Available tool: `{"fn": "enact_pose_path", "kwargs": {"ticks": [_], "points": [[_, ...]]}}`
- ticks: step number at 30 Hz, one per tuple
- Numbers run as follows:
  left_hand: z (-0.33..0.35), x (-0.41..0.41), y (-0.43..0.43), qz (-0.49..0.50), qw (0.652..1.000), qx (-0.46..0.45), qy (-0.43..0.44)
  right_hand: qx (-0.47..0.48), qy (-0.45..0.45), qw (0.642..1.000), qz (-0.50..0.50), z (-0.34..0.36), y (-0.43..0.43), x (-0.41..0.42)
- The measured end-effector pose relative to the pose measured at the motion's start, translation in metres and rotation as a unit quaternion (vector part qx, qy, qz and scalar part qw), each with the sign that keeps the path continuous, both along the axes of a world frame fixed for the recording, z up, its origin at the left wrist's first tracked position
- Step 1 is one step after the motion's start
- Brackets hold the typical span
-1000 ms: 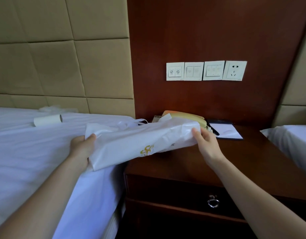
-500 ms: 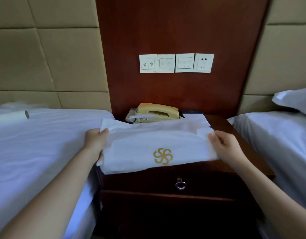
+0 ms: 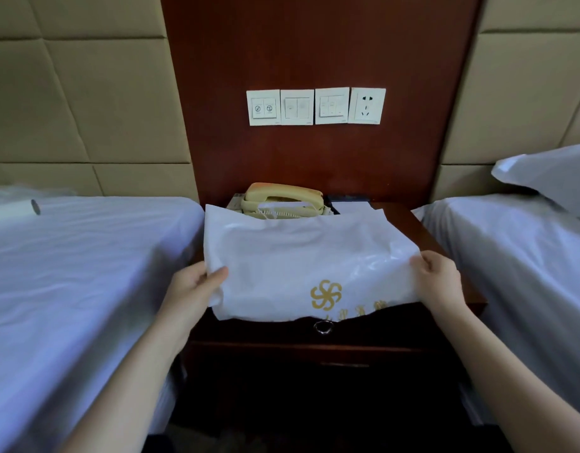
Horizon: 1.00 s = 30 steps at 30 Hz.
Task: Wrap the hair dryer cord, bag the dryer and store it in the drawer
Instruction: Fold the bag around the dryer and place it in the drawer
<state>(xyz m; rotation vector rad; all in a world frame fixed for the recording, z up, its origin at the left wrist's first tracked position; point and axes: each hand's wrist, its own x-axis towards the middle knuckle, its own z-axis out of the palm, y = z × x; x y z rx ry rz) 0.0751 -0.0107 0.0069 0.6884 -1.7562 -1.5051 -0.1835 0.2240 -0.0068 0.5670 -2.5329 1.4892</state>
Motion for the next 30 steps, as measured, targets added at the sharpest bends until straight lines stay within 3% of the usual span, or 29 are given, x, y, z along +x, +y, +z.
{"fn": "enact_pose_path", "kwargs": {"ticks": [4,8,12,17,19,23,27,30], "points": [[0.009,-0.007,-0.005,0.094,0.986,-0.135,-0.01,-0.018,-0.006,1.0,0.01,0.008,-0.001,0.008],[0.032,-0.017,-0.008,0.18,0.945,-0.269,-0.032,-0.052,0.089,0.995,-0.009,0.019,0.0,0.017],[0.033,-0.025,-0.01,0.222,0.927,-0.28,-0.113,-0.049,0.104,0.993,-0.002,0.02,0.003,0.016],[0.015,-0.022,-0.031,0.147,0.904,-0.24,-0.32,0.027,0.063,0.998,-0.003,0.007,0.01,0.016],[0.008,-0.017,-0.032,0.124,0.899,-0.222,-0.357,0.042,0.018,0.999,0.019,0.001,0.015,0.012],[0.003,-0.013,-0.029,0.16,0.903,-0.243,-0.317,-0.066,-0.099,0.99,0.078,0.005,0.021,0.014],[0.019,-0.018,-0.014,0.214,0.924,-0.265,-0.173,-0.105,-0.179,0.972,0.114,0.019,0.007,-0.002],[0.028,-0.022,-0.006,0.132,0.97,-0.198,-0.054,-0.086,-0.195,0.972,0.104,0.024,-0.006,-0.01]]}}
